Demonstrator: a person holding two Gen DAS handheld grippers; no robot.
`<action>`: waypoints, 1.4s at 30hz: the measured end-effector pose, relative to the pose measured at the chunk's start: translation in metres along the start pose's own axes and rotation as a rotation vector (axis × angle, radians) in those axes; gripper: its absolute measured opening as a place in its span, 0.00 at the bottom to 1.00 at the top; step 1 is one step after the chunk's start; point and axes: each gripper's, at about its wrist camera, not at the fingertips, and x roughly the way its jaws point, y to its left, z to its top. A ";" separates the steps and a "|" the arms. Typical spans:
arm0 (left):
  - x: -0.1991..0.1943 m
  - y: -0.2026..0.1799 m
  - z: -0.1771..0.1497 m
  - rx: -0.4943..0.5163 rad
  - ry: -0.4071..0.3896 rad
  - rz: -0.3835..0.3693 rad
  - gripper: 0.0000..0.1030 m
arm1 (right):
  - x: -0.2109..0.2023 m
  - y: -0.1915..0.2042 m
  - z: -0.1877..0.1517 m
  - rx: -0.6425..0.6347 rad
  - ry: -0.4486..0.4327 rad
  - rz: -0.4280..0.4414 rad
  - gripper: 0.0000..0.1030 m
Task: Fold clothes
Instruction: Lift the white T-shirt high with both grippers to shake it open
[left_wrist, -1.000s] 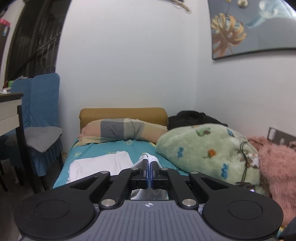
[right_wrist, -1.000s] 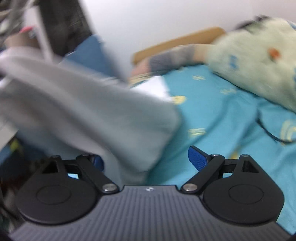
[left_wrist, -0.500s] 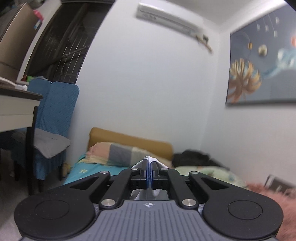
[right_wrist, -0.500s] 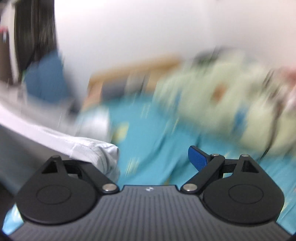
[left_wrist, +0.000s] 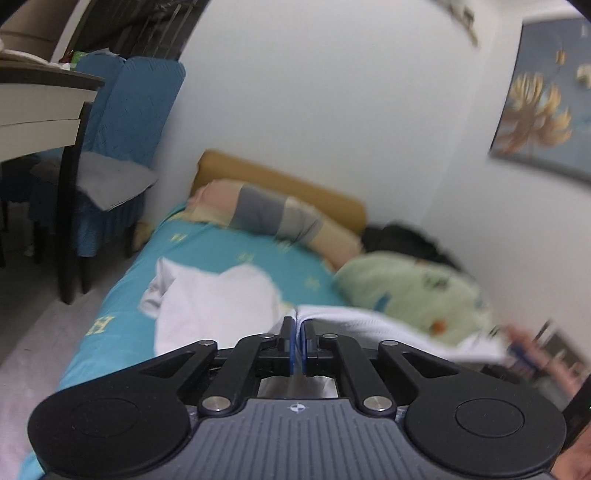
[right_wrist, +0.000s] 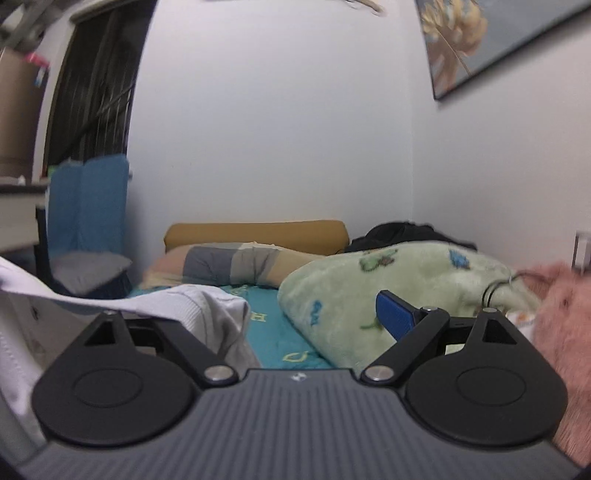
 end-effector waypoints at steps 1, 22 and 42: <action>0.004 -0.002 -0.004 0.034 0.013 0.016 0.05 | -0.002 -0.001 0.002 0.006 -0.004 0.007 0.88; 0.081 -0.118 -0.085 0.674 0.034 0.245 0.88 | -0.022 0.008 0.011 0.040 -0.038 0.122 0.88; 0.029 -0.114 -0.068 0.462 0.072 0.357 0.92 | -0.032 0.008 0.010 0.035 -0.090 0.008 0.88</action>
